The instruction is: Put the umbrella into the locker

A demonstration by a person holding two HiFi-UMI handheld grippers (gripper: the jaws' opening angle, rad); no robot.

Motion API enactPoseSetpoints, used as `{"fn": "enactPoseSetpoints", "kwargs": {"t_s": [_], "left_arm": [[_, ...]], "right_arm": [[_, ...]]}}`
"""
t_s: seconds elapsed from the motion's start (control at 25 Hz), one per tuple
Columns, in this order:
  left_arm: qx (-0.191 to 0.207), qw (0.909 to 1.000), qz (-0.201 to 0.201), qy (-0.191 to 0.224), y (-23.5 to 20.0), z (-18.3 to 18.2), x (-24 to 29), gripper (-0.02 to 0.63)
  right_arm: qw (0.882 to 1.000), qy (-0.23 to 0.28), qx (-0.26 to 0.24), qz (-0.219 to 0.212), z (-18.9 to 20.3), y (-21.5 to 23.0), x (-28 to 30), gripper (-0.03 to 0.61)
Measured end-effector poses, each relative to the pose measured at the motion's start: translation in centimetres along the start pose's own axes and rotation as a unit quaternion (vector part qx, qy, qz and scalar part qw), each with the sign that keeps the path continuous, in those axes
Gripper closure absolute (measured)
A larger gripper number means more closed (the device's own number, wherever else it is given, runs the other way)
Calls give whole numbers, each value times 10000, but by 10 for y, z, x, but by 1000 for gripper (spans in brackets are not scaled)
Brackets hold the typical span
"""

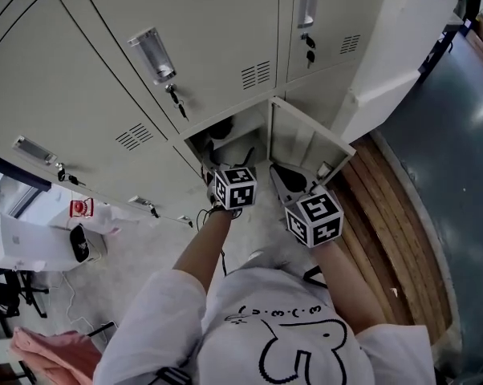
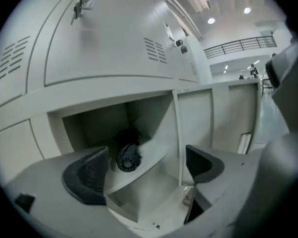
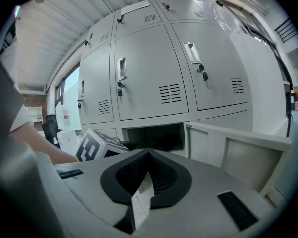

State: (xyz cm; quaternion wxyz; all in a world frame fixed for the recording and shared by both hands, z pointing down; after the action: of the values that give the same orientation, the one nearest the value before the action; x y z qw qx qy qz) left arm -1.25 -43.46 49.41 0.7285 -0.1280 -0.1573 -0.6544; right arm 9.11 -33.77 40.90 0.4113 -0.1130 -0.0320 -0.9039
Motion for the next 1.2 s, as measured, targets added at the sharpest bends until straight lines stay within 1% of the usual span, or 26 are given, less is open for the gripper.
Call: {"fn": "enactPoseSetpoints", "kwargs": {"t_s": [0.08, 0.2, 0.32, 0.4, 0.48, 0.68, 0.8, 0.84, 0.96, 1.0, 1.04, 1.12, 1.2], "left_arm": [[-63, 9998, 145, 120, 5, -16, -18, 123], [-20, 9986, 381, 355, 14, -41, -43, 123], [119, 9964, 660, 512, 27, -54, -66, 124], [126, 9948, 796, 628, 32, -57, -81, 126], [50, 9936, 874, 716, 34, -59, -93, 134], [-307, 9910, 1008, 822, 33, -63, -118, 152], [-401, 9885, 1176, 865, 38, -64, -131, 198], [-420, 9870, 1307, 841, 41, -64, -134, 222], [-557, 9793, 1740, 866, 53, -68, -144, 346], [-551, 9771, 1845, 903, 56, -70, -146, 486], [-493, 9760, 1921, 904, 59, -72, -148, 600], [-382, 9754, 2012, 821, 64, -76, -147, 600], [-467, 9731, 2110, 803, 67, -80, -145, 600]], "right_arm": [[10000, -52, -34, -71, -8, -4, -4, 555], [9998, -71, -67, -170, -17, -8, -7, 555], [9995, -120, -161, -258, -21, -10, -10, 555], [9991, -155, -225, -339, -20, -12, -13, 555], [9987, -158, -280, -402, -21, -14, -16, 555], [9982, -37, -311, -505, -31, -17, -22, 555], [9979, -3, -400, -506, -35, -21, -23, 555], [9979, -10, -435, -480, -36, -22, -23, 555], [9978, -2, -496, -430, -38, -23, -26, 555], [9978, 11, -496, -429, -39, -23, -27, 555], [9978, 24, -488, -445, -39, -23, -29, 555], [9975, 40, -467, -527, -41, -23, -33, 555], [9969, 28, -488, -618, -43, -22, -35, 555]]}}
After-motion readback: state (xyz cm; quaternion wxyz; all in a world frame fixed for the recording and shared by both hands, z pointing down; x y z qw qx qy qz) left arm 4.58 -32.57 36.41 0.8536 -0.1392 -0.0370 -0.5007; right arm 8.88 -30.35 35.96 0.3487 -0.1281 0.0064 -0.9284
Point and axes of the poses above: the fingertips, and each gripper's own axes: x forward along the fingers, y to its right, z out of its underside, the point moved 1 cm from there along -x, backward along the fingers, and after that the axes turned 11 degrees about -x, right-handed, at the moved point
